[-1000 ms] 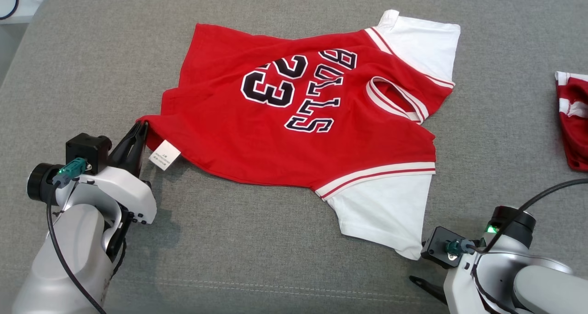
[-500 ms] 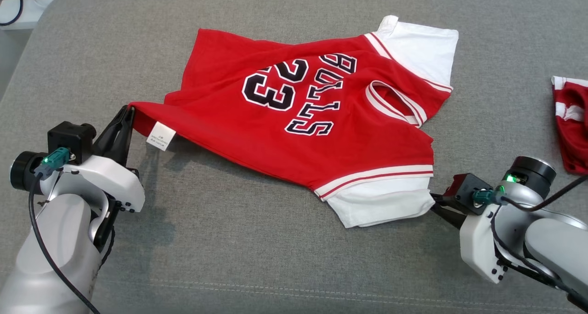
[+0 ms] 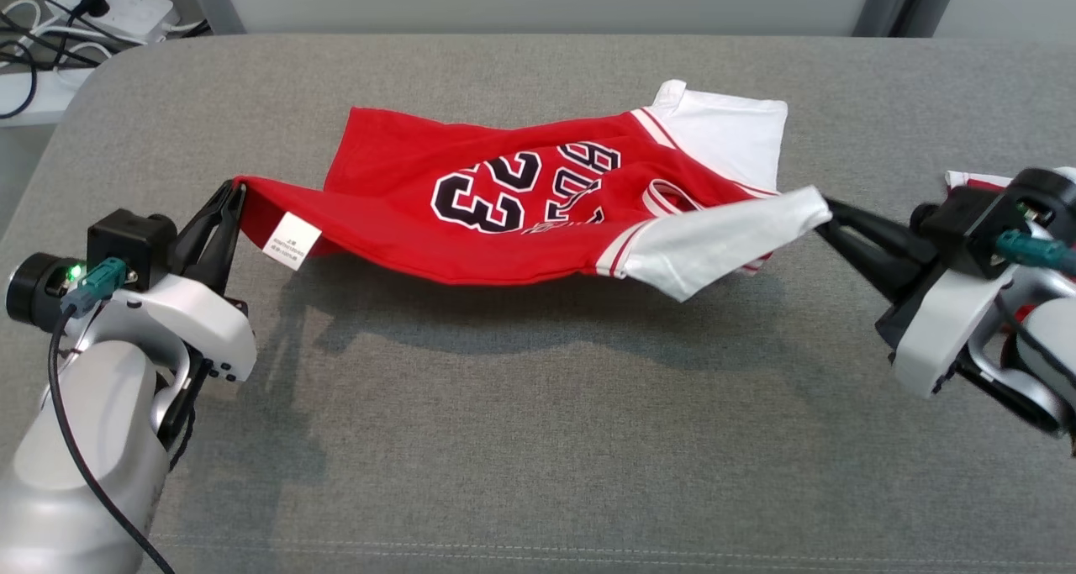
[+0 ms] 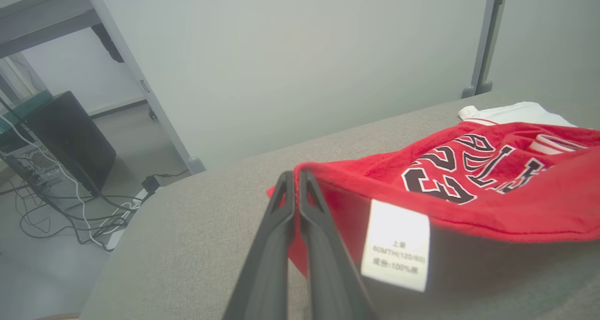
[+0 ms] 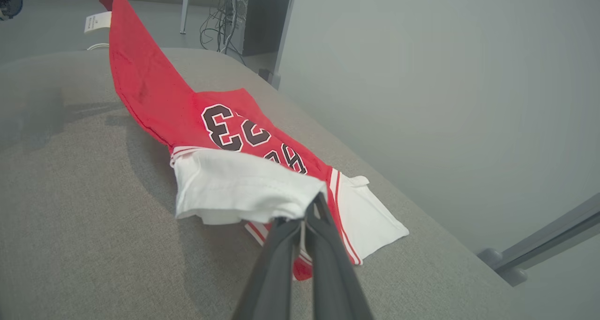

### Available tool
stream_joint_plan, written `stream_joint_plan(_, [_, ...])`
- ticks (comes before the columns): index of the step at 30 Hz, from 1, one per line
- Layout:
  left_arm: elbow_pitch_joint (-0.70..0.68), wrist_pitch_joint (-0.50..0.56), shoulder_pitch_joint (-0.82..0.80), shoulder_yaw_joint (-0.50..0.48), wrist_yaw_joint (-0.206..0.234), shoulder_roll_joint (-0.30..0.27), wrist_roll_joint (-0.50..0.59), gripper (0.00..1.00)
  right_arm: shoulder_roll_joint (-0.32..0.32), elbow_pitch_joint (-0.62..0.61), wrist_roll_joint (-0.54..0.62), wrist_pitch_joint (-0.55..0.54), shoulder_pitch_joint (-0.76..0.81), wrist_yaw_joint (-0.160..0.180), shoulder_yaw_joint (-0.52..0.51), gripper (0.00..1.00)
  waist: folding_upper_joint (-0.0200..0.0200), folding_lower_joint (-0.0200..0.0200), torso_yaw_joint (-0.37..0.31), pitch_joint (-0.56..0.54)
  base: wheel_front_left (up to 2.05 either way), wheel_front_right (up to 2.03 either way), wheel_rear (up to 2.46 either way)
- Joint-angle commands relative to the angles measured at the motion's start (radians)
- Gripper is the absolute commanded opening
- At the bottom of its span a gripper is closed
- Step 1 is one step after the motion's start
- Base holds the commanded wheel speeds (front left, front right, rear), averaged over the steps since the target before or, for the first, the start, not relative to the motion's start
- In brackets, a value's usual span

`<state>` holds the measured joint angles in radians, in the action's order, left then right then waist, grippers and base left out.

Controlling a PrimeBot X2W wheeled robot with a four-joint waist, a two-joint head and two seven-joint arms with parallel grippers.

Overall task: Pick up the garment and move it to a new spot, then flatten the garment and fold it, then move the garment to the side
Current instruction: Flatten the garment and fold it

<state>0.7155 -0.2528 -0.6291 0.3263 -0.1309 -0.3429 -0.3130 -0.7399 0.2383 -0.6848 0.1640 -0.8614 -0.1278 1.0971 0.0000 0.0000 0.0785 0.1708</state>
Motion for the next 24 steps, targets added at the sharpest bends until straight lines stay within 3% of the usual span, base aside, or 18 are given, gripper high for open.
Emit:
stream_joint_plan(1, [-0.028,-0.005,-0.088,0.000,0.000,-0.065,-0.016,0.00,-0.029,-0.010,-0.015,0.018,-0.022,-0.003,-0.029,0.00,0.0000,0.0000,-0.014,-0.025,0.00,0.00,0.00])
stream_joint_plan(13, [-0.088,0.033,-0.296,0.087,0.000,-0.119,-0.150,0.00,0.022,0.026,-0.073,0.067,-0.168,-0.003,-0.145,0.00,0.0000,0.0000,-0.035,-0.039,0.00,0.00,0.00])
stream_joint_plan(20, [-0.111,0.085,-0.237,0.166,0.000,-0.131,-0.240,0.00,0.035,0.037,-0.101,0.047,-0.135,-0.003,-0.104,0.00,0.0000,0.0000,-0.038,-0.031,0.00,0.00,0.00])
stream_joint_plan(24, [-0.122,0.103,-0.251,0.196,0.000,-0.167,-0.276,0.00,0.030,0.055,-0.095,0.048,-0.171,-0.003,-0.112,0.00,0.0000,0.0000,-0.038,-0.010,0.00,0.00,0.00])
